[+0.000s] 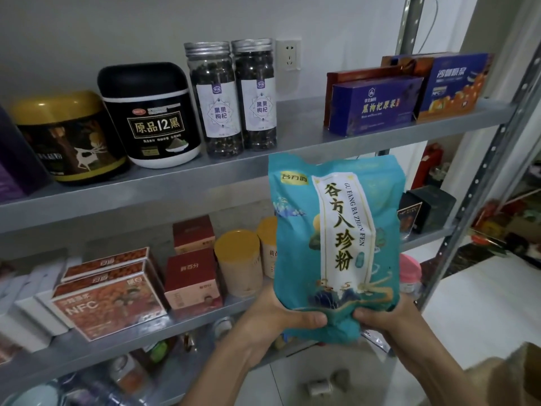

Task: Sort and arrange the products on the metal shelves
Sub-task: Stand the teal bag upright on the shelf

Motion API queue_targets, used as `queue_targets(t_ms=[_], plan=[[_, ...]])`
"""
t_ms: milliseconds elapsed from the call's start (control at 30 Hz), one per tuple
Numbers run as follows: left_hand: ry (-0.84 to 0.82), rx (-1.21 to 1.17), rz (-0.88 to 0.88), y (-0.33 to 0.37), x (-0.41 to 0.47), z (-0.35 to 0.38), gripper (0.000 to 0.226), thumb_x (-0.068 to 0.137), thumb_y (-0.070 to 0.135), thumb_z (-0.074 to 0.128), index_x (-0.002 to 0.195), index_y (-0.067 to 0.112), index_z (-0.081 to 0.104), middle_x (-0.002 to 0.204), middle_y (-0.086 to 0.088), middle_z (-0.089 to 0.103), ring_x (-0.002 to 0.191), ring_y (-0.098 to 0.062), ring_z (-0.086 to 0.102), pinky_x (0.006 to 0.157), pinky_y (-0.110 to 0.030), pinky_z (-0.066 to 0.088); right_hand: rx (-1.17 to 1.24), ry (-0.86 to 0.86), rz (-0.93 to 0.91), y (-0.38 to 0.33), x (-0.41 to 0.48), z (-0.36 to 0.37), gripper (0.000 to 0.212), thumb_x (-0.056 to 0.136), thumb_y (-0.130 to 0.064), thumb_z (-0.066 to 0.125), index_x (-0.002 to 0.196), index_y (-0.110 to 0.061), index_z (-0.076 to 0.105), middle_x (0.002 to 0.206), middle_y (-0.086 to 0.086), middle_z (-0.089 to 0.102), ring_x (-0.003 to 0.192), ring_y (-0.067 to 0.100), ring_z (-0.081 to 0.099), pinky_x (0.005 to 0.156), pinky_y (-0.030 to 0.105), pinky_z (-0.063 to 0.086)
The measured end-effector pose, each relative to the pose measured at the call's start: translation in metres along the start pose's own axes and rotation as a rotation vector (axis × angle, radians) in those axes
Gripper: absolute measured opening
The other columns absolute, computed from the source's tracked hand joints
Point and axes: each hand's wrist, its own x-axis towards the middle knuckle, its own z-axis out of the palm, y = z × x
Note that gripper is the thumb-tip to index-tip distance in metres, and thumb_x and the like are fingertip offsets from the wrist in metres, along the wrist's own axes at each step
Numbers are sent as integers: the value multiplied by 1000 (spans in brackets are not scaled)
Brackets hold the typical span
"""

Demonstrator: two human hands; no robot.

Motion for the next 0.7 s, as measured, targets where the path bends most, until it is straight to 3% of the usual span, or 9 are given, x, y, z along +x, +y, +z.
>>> queue_targets(t_ms=[67, 133, 333, 433, 533, 600, 700], plan=[[40, 33, -5, 0, 0, -2, 53, 61, 2, 86, 109, 21, 74, 118, -10, 70, 111, -27, 66, 87, -37, 56, 15, 34, -28, 6, 1, 1, 46, 55, 5, 79, 100, -4, 75, 102, 22, 72, 90, 37, 71, 64, 39, 60], [84, 63, 5, 0, 1, -4, 46, 59, -4, 84, 97, 22, 78, 109, -9, 73, 103, -25, 70, 79, -30, 57, 30, 22, -43, 9, 1, 2, 46, 57, 3, 85, 100, -12, 77, 107, 20, 72, 96, 37, 70, 71, 40, 60], [197, 35, 52, -1, 6, -7, 42, 58, 2, 85, 94, 23, 79, 106, -10, 74, 100, -26, 70, 77, -32, 58, -69, -211, 62, -4, -1, -5, 71, 50, -32, 96, 115, -19, 71, 118, 13, 70, 108, 33, 67, 83, 40, 59], [223, 36, 21, -5, 8, -3, 38, 59, 0, 82, 90, 22, 80, 104, -11, 74, 97, -26, 71, 76, -32, 58, 17, -128, 50, -26, 4, -11, 91, 47, -24, 94, 127, -4, 54, 117, 16, 69, 105, 35, 68, 77, 36, 59], [224, 60, -16, -12, 9, 2, 40, 64, -15, 78, 89, 17, 78, 102, -11, 75, 94, -26, 72, 73, -31, 58, 99, 7, 12, -53, 12, -12, 107, 33, -35, 99, 124, -4, 52, 112, 18, 70, 99, 36, 70, 71, 41, 60], [204, 63, -43, -14, 10, 5, 42, 67, -19, 74, 96, 11, 73, 102, -11, 74, 94, -26, 72, 72, -31, 58, 126, 110, 7, -67, 17, -11, 95, 41, -25, 97, 123, -3, 54, 103, 15, 74, 88, 31, 73, 64, 38, 61], [172, 51, -59, -16, 10, 8, 42, 69, -18, 73, 103, 6, 70, 105, -11, 74, 98, -26, 71, 75, -32, 58, 171, 199, -48, -73, 20, -4, 61, 60, -9, 76, 118, 0, 58, 94, 12, 76, 77, 27, 74, 59, 34, 59]])
